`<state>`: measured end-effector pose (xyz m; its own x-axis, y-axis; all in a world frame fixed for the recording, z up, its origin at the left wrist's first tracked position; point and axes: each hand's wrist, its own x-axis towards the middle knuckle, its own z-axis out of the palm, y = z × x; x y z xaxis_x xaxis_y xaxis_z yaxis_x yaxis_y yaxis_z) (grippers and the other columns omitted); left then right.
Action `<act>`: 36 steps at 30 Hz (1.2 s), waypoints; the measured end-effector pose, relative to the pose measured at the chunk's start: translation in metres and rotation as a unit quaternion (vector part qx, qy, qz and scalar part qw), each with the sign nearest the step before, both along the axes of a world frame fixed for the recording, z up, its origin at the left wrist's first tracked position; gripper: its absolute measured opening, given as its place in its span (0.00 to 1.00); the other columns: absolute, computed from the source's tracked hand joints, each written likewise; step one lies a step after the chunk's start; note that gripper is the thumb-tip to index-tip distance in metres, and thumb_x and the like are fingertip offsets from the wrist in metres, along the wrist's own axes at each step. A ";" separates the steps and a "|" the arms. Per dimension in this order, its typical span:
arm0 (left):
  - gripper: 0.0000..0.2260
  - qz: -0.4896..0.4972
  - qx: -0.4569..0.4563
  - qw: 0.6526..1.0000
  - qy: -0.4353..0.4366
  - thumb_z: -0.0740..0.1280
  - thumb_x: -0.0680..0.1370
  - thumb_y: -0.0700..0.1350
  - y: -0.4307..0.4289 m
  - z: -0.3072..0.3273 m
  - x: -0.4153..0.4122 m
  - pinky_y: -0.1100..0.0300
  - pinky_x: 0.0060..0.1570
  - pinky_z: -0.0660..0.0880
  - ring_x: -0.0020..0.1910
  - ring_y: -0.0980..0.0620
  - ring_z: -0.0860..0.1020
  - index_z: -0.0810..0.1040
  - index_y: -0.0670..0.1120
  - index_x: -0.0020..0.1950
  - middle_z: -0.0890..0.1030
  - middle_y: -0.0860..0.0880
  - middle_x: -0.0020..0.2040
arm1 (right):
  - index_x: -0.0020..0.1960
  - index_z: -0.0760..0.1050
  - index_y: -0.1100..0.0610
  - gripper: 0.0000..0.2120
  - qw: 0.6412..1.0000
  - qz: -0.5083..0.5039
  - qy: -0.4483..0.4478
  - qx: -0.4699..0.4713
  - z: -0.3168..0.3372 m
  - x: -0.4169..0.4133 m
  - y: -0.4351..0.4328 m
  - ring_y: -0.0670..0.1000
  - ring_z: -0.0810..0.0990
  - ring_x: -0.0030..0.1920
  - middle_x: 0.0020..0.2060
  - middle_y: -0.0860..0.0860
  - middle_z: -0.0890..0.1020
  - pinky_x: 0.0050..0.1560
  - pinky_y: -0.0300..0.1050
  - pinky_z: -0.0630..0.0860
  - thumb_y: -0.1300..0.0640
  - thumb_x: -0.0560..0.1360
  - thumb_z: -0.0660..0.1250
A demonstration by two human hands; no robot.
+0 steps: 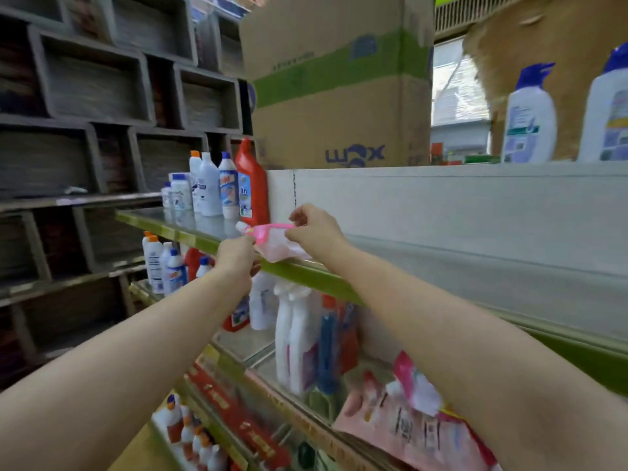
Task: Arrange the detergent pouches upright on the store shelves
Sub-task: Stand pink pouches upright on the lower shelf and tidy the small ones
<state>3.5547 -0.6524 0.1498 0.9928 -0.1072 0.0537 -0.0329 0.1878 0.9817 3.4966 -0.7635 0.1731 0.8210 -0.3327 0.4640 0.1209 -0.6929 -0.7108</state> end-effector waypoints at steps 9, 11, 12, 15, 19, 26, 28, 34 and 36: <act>0.13 -0.093 -0.015 0.992 0.078 0.59 0.80 0.47 -0.009 -0.005 0.068 0.60 0.30 0.73 0.31 0.50 0.71 0.69 0.41 0.39 0.71 0.44 0.34 | 0.67 0.68 0.45 0.22 0.959 -0.114 0.146 -0.214 -0.010 0.070 -0.012 0.55 0.71 0.65 0.64 0.50 0.75 0.64 0.51 0.63 0.51 0.73 0.64; 0.12 -0.099 -0.030 0.991 0.085 0.60 0.80 0.48 -0.012 -0.003 0.070 0.61 0.27 0.75 0.32 0.50 0.72 0.70 0.43 0.39 0.72 0.44 0.34 | 0.63 0.72 0.47 0.17 0.955 -0.119 0.136 -0.237 -0.009 0.072 -0.013 0.55 0.73 0.63 0.62 0.51 0.76 0.63 0.53 0.64 0.53 0.74 0.64; 0.12 -0.100 -0.029 0.990 0.091 0.60 0.80 0.49 -0.013 -0.003 0.070 0.61 0.27 0.76 0.32 0.50 0.73 0.71 0.43 0.42 0.73 0.44 0.35 | 0.60 0.74 0.49 0.15 0.949 -0.123 0.136 -0.257 -0.008 0.073 -0.012 0.56 0.74 0.62 0.61 0.53 0.77 0.61 0.52 0.66 0.53 0.74 0.63; 0.17 -0.143 -0.006 0.980 0.136 0.60 0.79 0.55 -0.013 -0.002 0.070 0.57 0.29 0.74 0.31 0.48 0.72 0.71 0.42 0.42 0.71 0.44 0.35 | 0.53 0.75 0.54 0.08 0.935 -0.149 0.114 -0.301 -0.010 0.070 -0.009 0.57 0.76 0.59 0.57 0.55 0.78 0.54 0.49 0.68 0.54 0.76 0.61; 0.32 -0.272 -0.035 0.945 0.181 0.57 0.74 0.67 -0.017 0.002 0.064 0.51 0.39 0.73 0.36 0.44 0.74 0.72 0.35 0.46 0.74 0.40 0.40 | 0.47 0.75 0.58 0.08 0.953 -0.176 -0.007 -0.245 -0.011 0.052 -0.013 0.58 0.77 0.53 0.51 0.56 0.80 0.45 0.47 0.65 0.54 0.77 0.61; 0.25 -0.370 -0.126 0.901 0.189 0.63 0.74 0.59 -0.029 0.007 0.051 0.46 0.44 0.78 0.53 0.41 0.79 0.74 0.42 0.63 0.80 0.40 0.59 | 0.33 0.76 0.66 0.10 0.961 -0.015 -0.212 -0.175 -0.019 0.006 -0.033 0.42 0.68 0.33 0.30 0.47 0.72 0.35 0.38 0.65 0.59 0.68 0.68; 0.15 -0.355 -0.096 0.911 0.187 0.63 0.76 0.51 -0.031 0.008 0.046 0.49 0.39 0.77 0.43 0.42 0.81 0.76 0.40 0.55 0.83 0.41 0.47 | 0.34 0.78 0.66 0.09 0.975 -0.005 -0.156 -0.162 -0.020 -0.007 -0.038 0.42 0.70 0.31 0.27 0.44 0.71 0.33 0.33 0.64 0.60 0.68 0.72; 0.07 -0.293 -0.067 0.943 0.140 0.55 0.78 0.34 -0.037 -0.006 0.032 0.48 0.31 0.76 0.33 0.45 0.80 0.73 0.37 0.47 0.80 0.40 0.35 | 0.32 0.81 0.65 0.19 0.996 -0.032 -0.079 0.037 -0.006 -0.026 -0.051 0.42 0.77 0.28 0.27 0.52 0.81 0.42 0.40 0.74 0.53 0.76 0.65; 0.07 -0.296 -0.072 0.945 0.116 0.56 0.77 0.32 -0.036 -0.011 0.032 0.56 0.23 0.78 0.25 0.48 0.81 0.73 0.34 0.46 0.81 0.41 0.27 | 0.33 0.82 0.62 0.18 0.990 -0.060 -0.106 0.064 -0.001 -0.024 -0.053 0.46 0.79 0.31 0.28 0.53 0.82 0.44 0.46 0.76 0.55 0.77 0.64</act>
